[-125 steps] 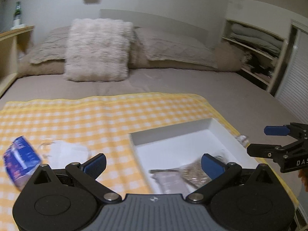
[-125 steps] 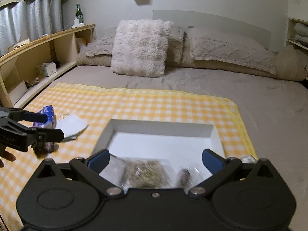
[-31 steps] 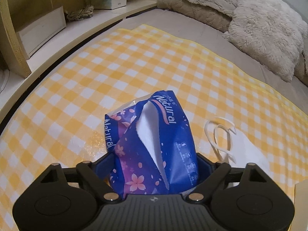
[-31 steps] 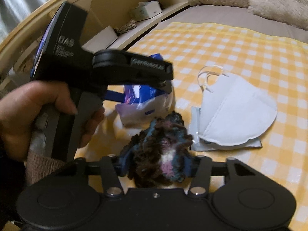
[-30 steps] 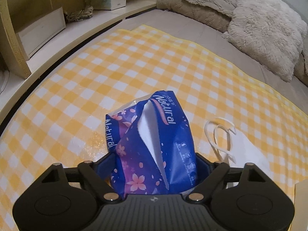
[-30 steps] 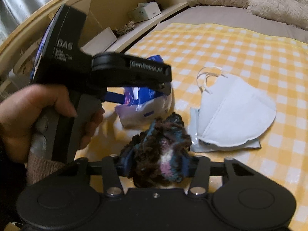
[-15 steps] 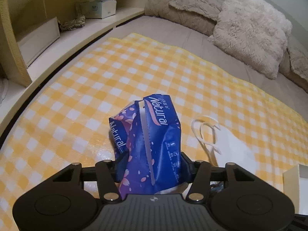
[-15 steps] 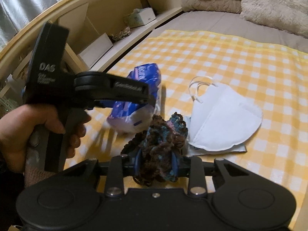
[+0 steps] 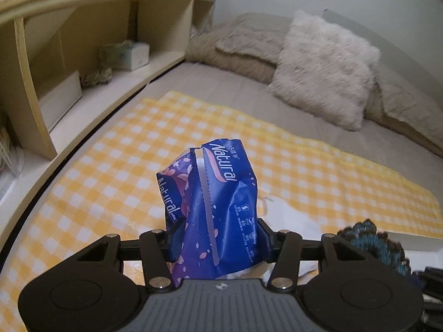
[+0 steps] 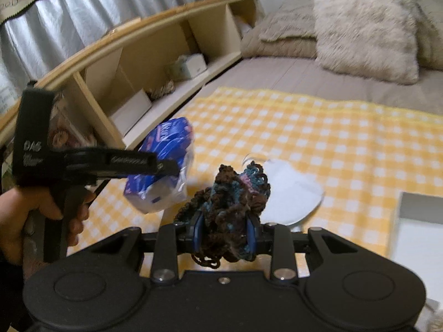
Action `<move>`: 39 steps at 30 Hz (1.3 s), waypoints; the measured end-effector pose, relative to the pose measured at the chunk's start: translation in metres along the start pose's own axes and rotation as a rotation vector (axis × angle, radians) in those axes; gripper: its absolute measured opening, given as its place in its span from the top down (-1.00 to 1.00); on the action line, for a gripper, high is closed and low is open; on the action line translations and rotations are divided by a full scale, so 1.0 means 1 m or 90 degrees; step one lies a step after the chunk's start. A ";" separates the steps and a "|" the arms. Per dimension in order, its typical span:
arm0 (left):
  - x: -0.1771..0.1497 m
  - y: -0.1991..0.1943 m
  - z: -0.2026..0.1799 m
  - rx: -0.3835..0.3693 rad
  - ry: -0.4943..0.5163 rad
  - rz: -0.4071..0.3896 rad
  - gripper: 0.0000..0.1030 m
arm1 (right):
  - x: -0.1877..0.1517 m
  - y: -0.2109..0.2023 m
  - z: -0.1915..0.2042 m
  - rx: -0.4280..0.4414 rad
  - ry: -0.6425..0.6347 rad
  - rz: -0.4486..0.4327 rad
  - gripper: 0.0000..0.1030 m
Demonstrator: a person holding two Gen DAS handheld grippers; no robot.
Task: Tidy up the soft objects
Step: 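Carry the tissue pack with left tool while right tool carries the scrunchie over the tray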
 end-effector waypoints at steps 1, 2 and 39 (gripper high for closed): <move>0.001 -0.007 -0.005 -0.007 0.003 -0.007 -0.01 | 0.001 -0.006 -0.002 -0.004 0.001 -0.009 0.38; 0.002 -0.012 -0.009 -0.013 0.005 -0.013 -0.01 | 0.003 -0.012 -0.004 -0.007 0.004 -0.018 0.38; -0.041 -0.017 -0.212 -0.235 0.168 0.050 -0.26 | 0.008 -0.222 -0.162 -0.161 0.126 -0.223 0.37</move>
Point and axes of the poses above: each gripper's, at about its wrist camera, not at the fingertips, and y roughly the way its jaws point, z to its left, x to its top, the point moved 7 cm from there along y, roughly the way its jaws point, and after that the axes turned 3 degrees about y, right-handed, at the moved point
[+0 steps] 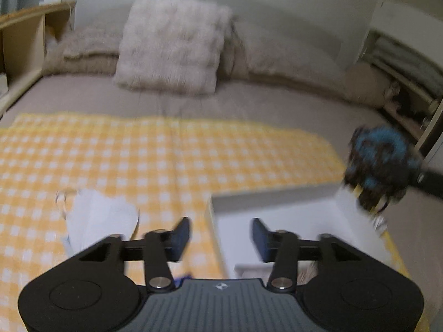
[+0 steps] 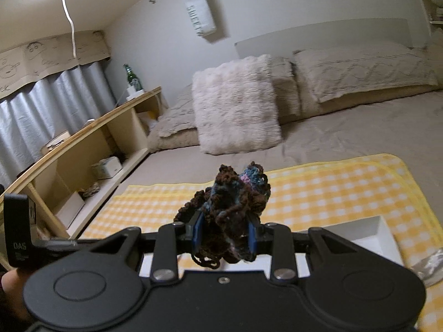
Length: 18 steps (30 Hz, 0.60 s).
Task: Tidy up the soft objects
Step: 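Carry the tissue pack with left tool while right tool carries the scrunchie over the tray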
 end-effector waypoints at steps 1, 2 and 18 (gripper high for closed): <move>-0.006 0.003 0.005 0.011 -0.011 0.018 -0.36 | 0.000 -0.001 -0.004 -0.002 0.002 0.001 0.37; -0.013 0.004 0.009 0.020 -0.022 0.032 -0.56 | 0.000 -0.001 -0.007 -0.004 0.004 0.002 0.37; -0.115 0.036 0.057 0.060 -0.265 0.198 -0.89 | -0.001 0.005 -0.016 0.006 0.015 0.018 0.36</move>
Point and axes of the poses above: each gripper's, at about its wrist camera, not at the fingertips, and y roughly the way its jaws point, z to its left, x to its top, the point moved 7 cm from there along y, roughly the way its jaws point, and after that the axes turned 3 degrees about y, right-handed, at the moved point
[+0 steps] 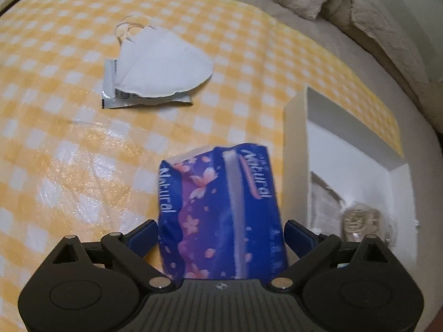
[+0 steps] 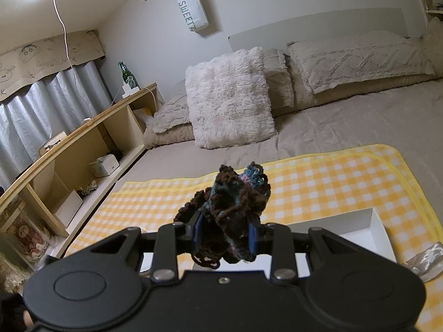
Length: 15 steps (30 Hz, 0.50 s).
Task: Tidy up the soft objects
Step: 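Carry the tissue pack with left tool while right tool carries the scrunchie over the tray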
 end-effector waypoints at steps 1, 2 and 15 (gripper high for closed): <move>-0.002 0.001 0.000 0.004 0.009 -0.001 -0.89 | 0.000 0.001 0.001 0.000 0.000 0.000 0.36; -0.003 0.002 0.000 0.005 0.015 -0.003 -0.88 | 0.000 0.000 0.001 0.000 0.000 0.000 0.36; 0.005 -0.015 -0.008 0.003 0.158 -0.050 0.01 | 0.002 -0.015 -0.007 -0.013 0.008 -0.018 0.36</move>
Point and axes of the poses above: each gripper's, at about its wrist camera, not at the fingertips, and y roughly the way its jaws point, z to its left, x to its top, the point moved 7 cm from there along y, roughly the way its jaws point, and after that the axes turned 3 degrees about y, right-handed, at the moved point
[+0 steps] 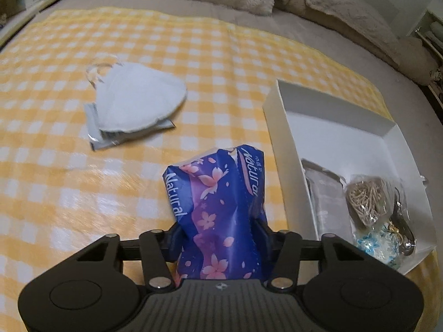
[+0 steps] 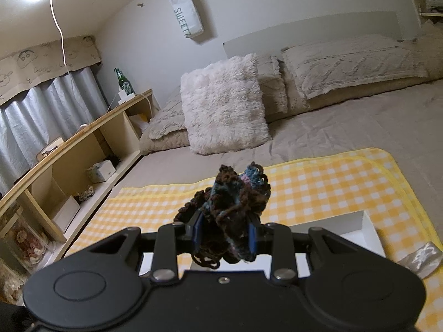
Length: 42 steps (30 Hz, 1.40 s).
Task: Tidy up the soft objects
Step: 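Carry the tissue pack with left tool while right tool carries the scrunchie over the tray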
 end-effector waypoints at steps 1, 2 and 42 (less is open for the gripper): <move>0.003 -0.004 0.002 0.003 -0.003 -0.009 0.01 | 0.000 -0.002 -0.002 -0.001 0.002 -0.002 0.36; 0.007 -0.010 0.005 0.008 -0.004 -0.026 0.01 | 0.001 -0.004 -0.004 -0.002 0.004 -0.004 0.36; 0.093 0.087 -0.132 -0.061 0.205 -0.053 0.00 | -0.002 -0.011 -0.100 -0.103 0.058 0.012 0.36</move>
Point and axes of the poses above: each gripper's, at about its wrist camera, not at the fingertips, and y roughly the way its jaws point, z to its left, x to its top, the point moved 7 cm from there along y, roughly the way its jaws point, and after that the axes turned 3 degrees about y, right-handed, at the moved point
